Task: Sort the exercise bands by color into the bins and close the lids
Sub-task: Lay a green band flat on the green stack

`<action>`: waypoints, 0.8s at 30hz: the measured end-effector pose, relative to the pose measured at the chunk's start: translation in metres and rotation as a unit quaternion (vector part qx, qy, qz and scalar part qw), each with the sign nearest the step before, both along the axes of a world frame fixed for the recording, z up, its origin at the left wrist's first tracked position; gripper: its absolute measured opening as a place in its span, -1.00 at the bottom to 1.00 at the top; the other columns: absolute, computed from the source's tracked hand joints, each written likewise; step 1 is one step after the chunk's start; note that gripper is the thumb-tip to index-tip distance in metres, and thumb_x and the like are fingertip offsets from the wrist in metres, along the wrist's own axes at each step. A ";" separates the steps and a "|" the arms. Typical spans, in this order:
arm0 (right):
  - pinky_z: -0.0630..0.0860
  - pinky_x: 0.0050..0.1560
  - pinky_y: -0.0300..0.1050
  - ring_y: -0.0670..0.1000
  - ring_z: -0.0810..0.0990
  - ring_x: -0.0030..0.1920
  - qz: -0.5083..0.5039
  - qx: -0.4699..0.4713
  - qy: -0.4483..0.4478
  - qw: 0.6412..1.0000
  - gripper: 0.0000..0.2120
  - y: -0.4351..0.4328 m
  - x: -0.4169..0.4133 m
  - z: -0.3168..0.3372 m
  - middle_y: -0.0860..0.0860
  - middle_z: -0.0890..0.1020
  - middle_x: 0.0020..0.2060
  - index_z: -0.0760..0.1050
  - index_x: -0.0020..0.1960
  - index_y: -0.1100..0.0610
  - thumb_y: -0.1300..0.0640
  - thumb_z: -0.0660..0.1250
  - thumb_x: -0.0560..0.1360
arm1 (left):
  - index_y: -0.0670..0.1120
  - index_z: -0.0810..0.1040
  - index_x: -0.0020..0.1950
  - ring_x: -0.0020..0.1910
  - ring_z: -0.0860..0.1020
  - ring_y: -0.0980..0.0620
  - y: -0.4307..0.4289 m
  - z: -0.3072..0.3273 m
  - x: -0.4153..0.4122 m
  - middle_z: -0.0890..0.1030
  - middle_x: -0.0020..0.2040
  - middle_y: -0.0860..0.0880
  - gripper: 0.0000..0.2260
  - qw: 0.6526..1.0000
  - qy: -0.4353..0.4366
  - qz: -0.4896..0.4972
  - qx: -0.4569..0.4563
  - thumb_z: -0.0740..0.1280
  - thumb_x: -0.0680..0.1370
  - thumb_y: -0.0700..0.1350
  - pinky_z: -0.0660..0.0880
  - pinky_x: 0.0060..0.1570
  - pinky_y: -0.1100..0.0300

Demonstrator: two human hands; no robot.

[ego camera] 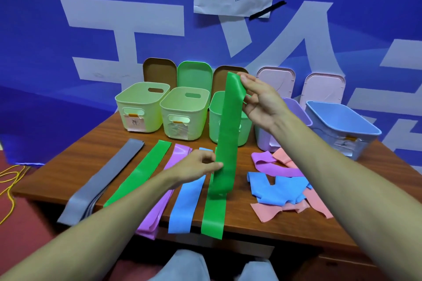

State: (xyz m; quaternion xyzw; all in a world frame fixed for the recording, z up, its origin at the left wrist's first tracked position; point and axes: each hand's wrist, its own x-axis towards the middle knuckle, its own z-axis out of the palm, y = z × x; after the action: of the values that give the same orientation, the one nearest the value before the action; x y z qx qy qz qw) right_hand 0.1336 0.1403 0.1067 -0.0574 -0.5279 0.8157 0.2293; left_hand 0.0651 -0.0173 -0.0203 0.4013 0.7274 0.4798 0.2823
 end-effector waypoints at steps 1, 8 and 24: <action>0.60 -0.27 -0.22 -0.06 0.62 -0.27 -0.003 -0.001 -0.002 1.000 -0.93 0.001 -0.001 -0.002 0.03 0.65 -0.20 0.55 -0.04 0.13 0.24 0.31 0.53 | -0.12 0.53 -0.18 -0.21 0.51 0.11 -0.003 -0.004 0.000 0.56 -0.24 0.00 -0.85 1.000 0.002 0.001 -0.006 0.31 0.57 -0.11 0.48 -0.07 0.19; 0.55 -0.21 -0.22 -0.09 0.65 -0.23 -0.023 0.064 -0.050 0.996 -0.85 0.015 -0.010 -0.029 -0.03 0.69 -0.24 0.58 -0.04 0.11 0.32 0.34 0.48 | -0.23 0.45 -0.13 -0.41 0.43 0.06 -0.017 -0.022 0.008 0.37 -0.33 -0.16 -0.82 1.000 -0.016 0.006 0.019 0.31 0.58 -0.14 0.48 -0.40 0.26; 0.60 -0.17 -0.14 -0.01 0.62 -0.14 -0.048 0.198 -0.205 0.957 -0.78 0.039 -0.040 -0.104 0.08 0.61 -0.07 0.58 -0.03 0.13 0.40 0.39 0.42 | -0.13 0.34 -0.21 -0.60 0.44 0.07 0.002 -0.082 0.015 0.40 -0.48 -0.10 -0.79 0.993 -0.080 0.053 -0.067 0.30 0.58 -0.19 0.44 -0.57 0.25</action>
State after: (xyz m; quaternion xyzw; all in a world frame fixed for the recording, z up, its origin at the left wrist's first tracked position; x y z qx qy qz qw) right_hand 0.0933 0.1791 0.0028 -0.2023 -0.7115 0.6532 0.1617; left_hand 0.0800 -0.0154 -0.1028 0.3027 0.7531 0.4747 0.3405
